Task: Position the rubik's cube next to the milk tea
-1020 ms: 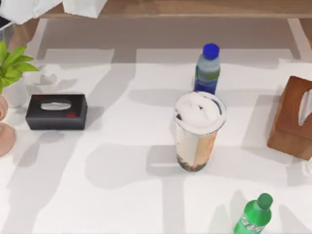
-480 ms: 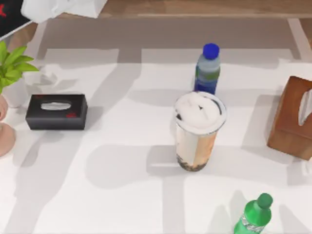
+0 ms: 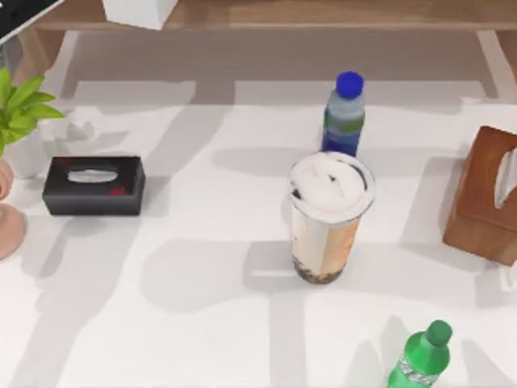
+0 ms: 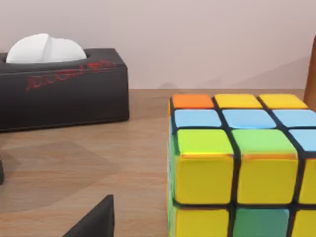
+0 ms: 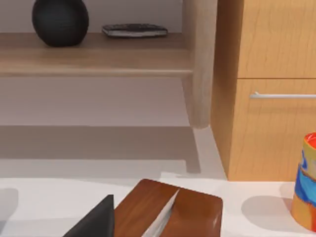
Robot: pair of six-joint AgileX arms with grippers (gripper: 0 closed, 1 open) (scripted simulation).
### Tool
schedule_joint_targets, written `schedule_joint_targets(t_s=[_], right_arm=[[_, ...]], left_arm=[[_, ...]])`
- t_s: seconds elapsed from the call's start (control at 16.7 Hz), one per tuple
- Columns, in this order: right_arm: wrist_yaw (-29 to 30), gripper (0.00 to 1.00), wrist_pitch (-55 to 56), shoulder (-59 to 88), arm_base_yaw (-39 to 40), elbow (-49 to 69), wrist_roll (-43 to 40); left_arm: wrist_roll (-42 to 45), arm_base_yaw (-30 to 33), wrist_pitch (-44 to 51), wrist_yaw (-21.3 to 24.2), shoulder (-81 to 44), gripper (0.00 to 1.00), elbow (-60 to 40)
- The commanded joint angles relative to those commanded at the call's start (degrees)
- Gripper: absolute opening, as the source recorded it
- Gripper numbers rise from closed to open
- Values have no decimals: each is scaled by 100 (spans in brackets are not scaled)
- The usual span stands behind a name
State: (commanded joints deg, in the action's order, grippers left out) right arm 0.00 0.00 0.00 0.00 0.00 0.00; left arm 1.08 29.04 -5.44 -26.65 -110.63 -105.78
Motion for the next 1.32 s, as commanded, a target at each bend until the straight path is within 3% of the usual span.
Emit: schedule_joint_targets(t_s=[0.24, 0.54, 1.32], right_arm=[[0, 100, 0, 0, 0, 0, 0], [0, 100, 0, 0, 0, 0, 0], [0, 100, 0, 0, 0, 0, 0]], left_arm=[[-10, -119, 74, 126, -581, 100, -674], [-17, -130, 88, 138, -680, 100, -750], [-17, -130, 88, 138, -680, 2, -750]])
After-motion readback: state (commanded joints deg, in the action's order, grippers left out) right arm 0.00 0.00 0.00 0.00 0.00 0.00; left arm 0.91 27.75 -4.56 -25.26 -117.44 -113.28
